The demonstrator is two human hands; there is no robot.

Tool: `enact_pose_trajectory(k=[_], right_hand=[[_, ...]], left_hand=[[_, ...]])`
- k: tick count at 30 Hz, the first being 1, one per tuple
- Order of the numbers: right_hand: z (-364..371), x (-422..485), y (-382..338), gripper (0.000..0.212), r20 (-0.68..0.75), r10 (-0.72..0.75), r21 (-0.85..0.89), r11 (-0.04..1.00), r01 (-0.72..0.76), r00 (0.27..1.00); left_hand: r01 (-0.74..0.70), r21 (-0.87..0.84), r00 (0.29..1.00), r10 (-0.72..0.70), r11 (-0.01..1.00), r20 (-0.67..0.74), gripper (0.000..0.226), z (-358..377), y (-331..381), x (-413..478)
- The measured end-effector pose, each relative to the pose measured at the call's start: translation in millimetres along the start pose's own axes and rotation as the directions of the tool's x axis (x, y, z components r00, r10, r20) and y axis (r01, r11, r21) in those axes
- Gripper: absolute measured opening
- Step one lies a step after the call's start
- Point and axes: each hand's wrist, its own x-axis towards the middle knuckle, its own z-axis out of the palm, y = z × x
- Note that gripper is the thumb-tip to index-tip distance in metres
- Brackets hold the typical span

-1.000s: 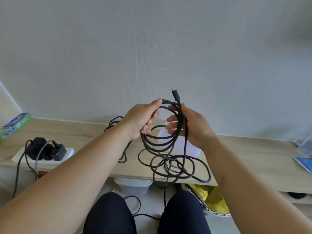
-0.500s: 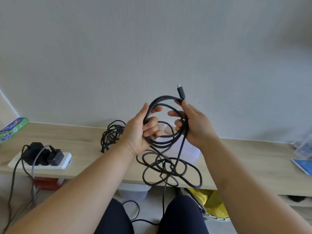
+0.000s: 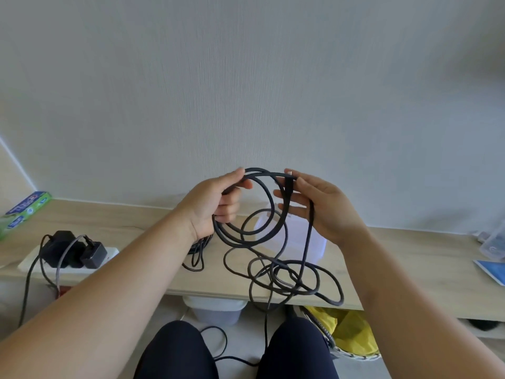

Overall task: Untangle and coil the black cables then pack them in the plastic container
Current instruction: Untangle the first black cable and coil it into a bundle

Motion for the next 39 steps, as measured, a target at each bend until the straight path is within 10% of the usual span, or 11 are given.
enact_pose_trajectory(k=[9,14,23,28,35,39], right_hand=[[3.2,-1.7,13.0,0.026,-0.012,0.224,0.245,0.945,-0.215,0.974],[2.4,0.8,-0.6,0.026,-0.107,0.082,0.251,0.967,-0.053,0.991],[25.5,5.0,-18.5,0.035,0.105,0.044,-0.442,0.897,0.007,0.994],[29.5,1.4,-21.9,0.032,0.135,0.143,-0.360,0.929,-0.087,0.980],[30.9,10.4,-13.1,0.032,-0.093,0.098,-0.006,0.995,-0.099,0.991],[33.0,7.3,-5.6,0.033,-0.064,0.139,0.043,0.990,-0.136,0.988]], left_hand=[[-0.067,0.002,0.997,0.067,0.998,0.047,0.034,0.6,0.6,0.3],[0.045,0.047,0.982,-0.053,0.998,0.179,0.033,0.1,9.9,-4.8],[0.020,0.154,0.987,-0.045,0.988,0.157,0.029,15.4,12.3,0.6],[0.019,0.186,1.000,-0.019,0.982,-0.005,0.028,18.2,11.5,3.7],[-0.045,-0.379,0.998,0.056,0.924,0.017,0.031,16.1,-5.1,6.8],[-0.037,-0.104,0.985,0.018,0.994,-0.174,0.040,20.6,1.7,10.4]])
